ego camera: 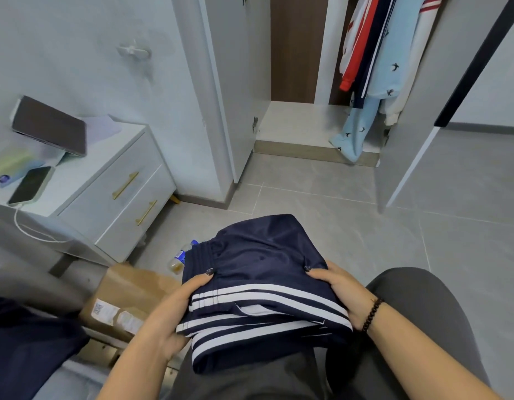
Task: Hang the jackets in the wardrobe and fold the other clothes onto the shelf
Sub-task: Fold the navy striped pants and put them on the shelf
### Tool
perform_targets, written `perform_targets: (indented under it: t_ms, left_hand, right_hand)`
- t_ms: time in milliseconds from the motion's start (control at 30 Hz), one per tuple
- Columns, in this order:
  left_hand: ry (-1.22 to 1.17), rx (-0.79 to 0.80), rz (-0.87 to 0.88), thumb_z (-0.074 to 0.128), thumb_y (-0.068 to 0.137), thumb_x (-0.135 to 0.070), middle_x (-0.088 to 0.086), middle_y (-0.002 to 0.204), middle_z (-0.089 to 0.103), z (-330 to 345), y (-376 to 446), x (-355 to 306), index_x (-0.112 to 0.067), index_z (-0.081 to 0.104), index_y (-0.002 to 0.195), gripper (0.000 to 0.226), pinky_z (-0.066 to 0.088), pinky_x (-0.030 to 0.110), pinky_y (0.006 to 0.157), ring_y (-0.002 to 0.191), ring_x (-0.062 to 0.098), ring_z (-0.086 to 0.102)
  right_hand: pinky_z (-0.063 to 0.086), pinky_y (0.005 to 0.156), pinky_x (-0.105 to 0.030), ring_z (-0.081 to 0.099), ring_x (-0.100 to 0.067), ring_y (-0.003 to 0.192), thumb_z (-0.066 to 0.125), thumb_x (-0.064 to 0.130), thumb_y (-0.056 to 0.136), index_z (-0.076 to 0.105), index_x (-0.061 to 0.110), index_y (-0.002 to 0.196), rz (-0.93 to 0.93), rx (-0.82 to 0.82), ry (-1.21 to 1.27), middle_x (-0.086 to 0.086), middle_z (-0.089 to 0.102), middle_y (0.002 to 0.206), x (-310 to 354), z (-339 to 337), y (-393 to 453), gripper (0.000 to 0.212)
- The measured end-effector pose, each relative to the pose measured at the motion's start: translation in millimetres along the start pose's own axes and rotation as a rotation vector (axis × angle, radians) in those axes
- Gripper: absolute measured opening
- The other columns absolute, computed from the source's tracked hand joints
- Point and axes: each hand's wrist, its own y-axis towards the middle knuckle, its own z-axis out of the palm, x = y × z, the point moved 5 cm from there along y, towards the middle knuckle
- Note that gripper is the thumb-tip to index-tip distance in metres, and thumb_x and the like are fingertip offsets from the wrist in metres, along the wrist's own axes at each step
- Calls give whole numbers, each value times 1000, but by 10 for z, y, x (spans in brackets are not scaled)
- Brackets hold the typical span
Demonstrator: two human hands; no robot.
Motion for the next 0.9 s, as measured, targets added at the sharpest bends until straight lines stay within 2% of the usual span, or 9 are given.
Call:
perform_targets:
  t_ms: [100,233,367,500,700,833,900]
  left_hand:
    - [16,23,6,77,64,-19,23,104,71,200,95,-73,-1,67,111,51,60,41,63,83,36,72]
    - [35,53,66,77,62,-16,21,102,72,512,284,-219,-7,65,115,55,59,39,61,83,35,72]
    - [59,73,90,77,62,-18,20,100,73,886,550,-383,-11,66,112,52,59,41,65,83,34,72]
    - [84,85,76,78,61,-20,18,101,73,1284,922,-571,-13,67,110,50,59,45,74,89,35,72]
    - [144,71,24,76,64,-19,18,100,73,1924,1700,-913,-11,67,109,46,60,39,64,84,32,72]
    - [243,86,17,70,80,-9,14,100,74,2407,1957,-1292,-15,68,109,30,58,34,62,86,30,73]
    - [300,100,9,67,84,-7,12,100,74,2640,1929,-1515,-19,68,110,28,58,36,65,88,29,72]
  right_hand:
    - [54,86,-42,69,-29,97,64,6,85,61,18,118,-66,-48,-80,-9,72,105,131,-163,3,35]
    - [57,74,-34,70,-25,93,62,2,85,63,22,114,-132,-83,-103,-5,73,102,365,-427,35,35]
    - [57,67,-30,71,-24,92,62,3,85,63,25,113,-156,-118,-75,-5,73,102,639,-723,141,35]
    - [57,70,-30,70,-24,95,62,4,86,65,27,114,-171,-141,-55,-4,73,105,930,-1065,411,37]
    - [52,80,-38,69,-25,99,63,8,86,65,28,115,-78,-197,18,-5,71,109,1239,-1577,1087,35]
    - [58,66,-33,71,-26,90,58,5,87,67,20,110,42,-251,143,-11,72,104,1604,-1712,1224,28]
    - [58,66,-33,71,-27,89,57,4,88,66,18,110,76,-279,160,-12,72,104,1869,-1714,1151,27]
